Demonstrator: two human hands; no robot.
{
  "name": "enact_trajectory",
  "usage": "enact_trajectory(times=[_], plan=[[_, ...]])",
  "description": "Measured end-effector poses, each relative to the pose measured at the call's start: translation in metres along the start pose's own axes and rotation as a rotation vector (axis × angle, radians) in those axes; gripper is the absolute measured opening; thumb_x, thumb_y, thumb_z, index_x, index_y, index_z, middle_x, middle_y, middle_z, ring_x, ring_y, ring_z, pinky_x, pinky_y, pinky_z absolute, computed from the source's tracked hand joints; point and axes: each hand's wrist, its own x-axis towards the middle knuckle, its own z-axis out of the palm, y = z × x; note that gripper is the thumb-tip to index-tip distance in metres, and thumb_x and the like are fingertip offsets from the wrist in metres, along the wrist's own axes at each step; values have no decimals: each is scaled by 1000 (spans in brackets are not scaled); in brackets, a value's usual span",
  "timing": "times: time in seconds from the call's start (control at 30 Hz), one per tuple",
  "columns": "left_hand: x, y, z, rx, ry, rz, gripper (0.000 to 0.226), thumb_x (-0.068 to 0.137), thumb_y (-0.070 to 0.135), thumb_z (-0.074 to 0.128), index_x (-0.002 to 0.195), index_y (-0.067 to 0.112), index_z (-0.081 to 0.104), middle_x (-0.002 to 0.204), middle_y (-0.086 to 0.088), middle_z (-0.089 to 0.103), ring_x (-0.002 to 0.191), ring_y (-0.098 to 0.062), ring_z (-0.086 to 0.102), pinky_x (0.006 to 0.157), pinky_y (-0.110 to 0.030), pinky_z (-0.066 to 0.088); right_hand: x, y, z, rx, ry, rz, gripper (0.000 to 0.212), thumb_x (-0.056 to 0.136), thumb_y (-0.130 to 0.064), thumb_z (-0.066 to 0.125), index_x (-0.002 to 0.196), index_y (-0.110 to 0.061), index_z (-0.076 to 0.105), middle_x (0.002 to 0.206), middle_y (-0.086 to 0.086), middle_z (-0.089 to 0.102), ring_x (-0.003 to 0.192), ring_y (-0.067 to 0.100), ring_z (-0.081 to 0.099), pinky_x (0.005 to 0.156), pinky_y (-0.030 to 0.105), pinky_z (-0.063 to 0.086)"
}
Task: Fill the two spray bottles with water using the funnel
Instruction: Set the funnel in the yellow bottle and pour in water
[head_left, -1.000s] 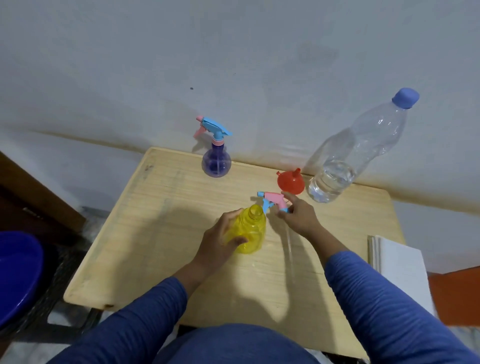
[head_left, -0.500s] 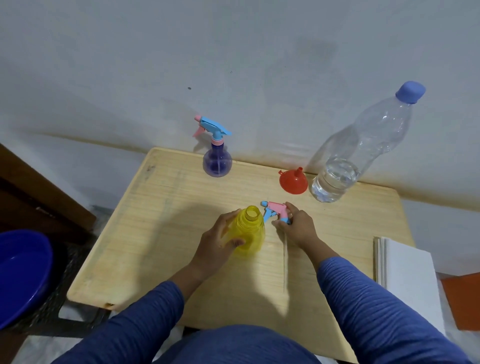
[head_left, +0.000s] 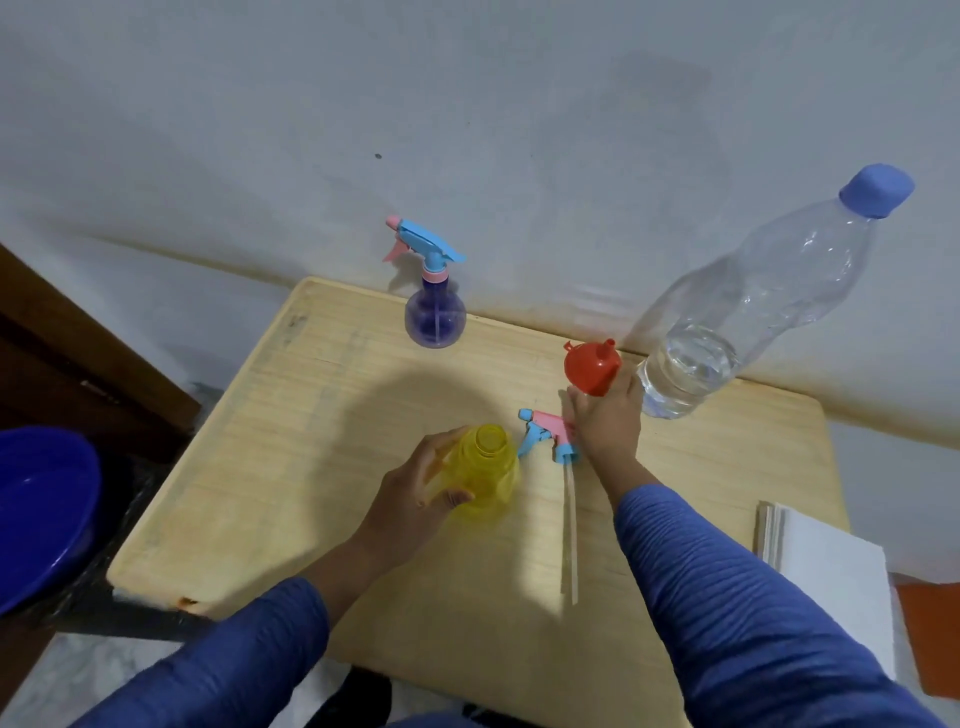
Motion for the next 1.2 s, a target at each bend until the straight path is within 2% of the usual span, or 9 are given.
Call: enact_trajectory(times=[0.2, 0.5, 0.73, 0.93, 0.97, 1.0, 1.03, 1.07, 1.2], plan=[[5, -6, 5, 5, 23, -21, 58, 63, 76, 59, 116, 66, 37, 121, 41, 49, 116, 11, 49, 97, -12, 40, 28, 1, 20, 31, 58, 34, 83, 89, -34, 58, 149, -9, 7, 155, 10, 12, 141, 28, 24, 110, 42, 31], [3, -11, 5, -38, 6, -35, 57, 68, 67, 64, 120, 59, 41, 125, 32, 52, 121, 4, 49, 99, -13, 39, 31, -3, 24, 176, 62, -42, 64, 77, -24, 69, 133, -25, 38, 141, 11, 28, 122, 30, 43, 105, 42, 41], [2, -9, 3, -20, -5, -20, 56, 68, 64, 65, 117, 64, 38, 120, 39, 52, 114, 10, 51, 93, -10, 41, 3, -29, -23, 358, -8, -35, 61, 75, -3, 72, 131, -14, 49, 125, 3, 53, 95, 8, 55, 71, -3, 32], [2, -12, 1, -42, -34, -5, 56, 68, 58, 65, 117, 62, 39, 119, 36, 54, 110, 9, 53, 88, -7, 41, -47, -42, -67, 512, -120, -125, 54, 92, -11, 56, 142, -21, 37, 100, -8, 49, 97, 1, 61, 85, 14, 47], [2, -11, 2, -43, -34, 1, 56, 68, 59, 65, 118, 61, 40, 117, 34, 56, 108, 10, 54, 85, -5, 40, -55, -44, -73, 535, -127, -142, 54, 94, -9, 54, 143, -21, 34, 106, -3, 61, 95, -6, 63, 81, 10, 48], [2, -9, 2, -43, -31, 1, 56, 67, 59, 65, 118, 58, 41, 116, 32, 55, 105, 9, 55, 82, -2, 39, -62, -47, -80, 546, -129, -165, 54, 94, -7, 52, 143, -20, 33, 128, -1, 34, 91, -14, 61, 77, 6, 48], [2, -7, 2, -38, -27, 6, 57, 66, 62, 64, 117, 54, 41, 116, 30, 53, 102, 9, 55, 80, 1, 37, -68, -49, -85, 543, -126, -191, 52, 94, -5, 52, 142, -18, 35, 109, -7, 62, 86, -20, 59, 73, 3, 47], [2, -5, 1, -37, -23, 22, 60, 65, 67, 62, 118, 51, 40, 115, 28, 53, 101, 11, 54, 79, 2, 36, -74, -53, -91, 536, -122, -218, 51, 93, -4, 53, 140, -18, 38, 98, -12, 54, 81, -22, 59, 72, 2, 45], [4, -9, 2, -5, -41, 67, 65, 68, 68, 58, 125, 45, 36, 120, 28, 50, 105, 18, 49, 80, 4, 33, -90, -64, -107, 451, -113, -349, 47, 90, -8, 58, 126, -36, 49, 116, -4, 64, 94, -17, 57, 87, 6, 43]])
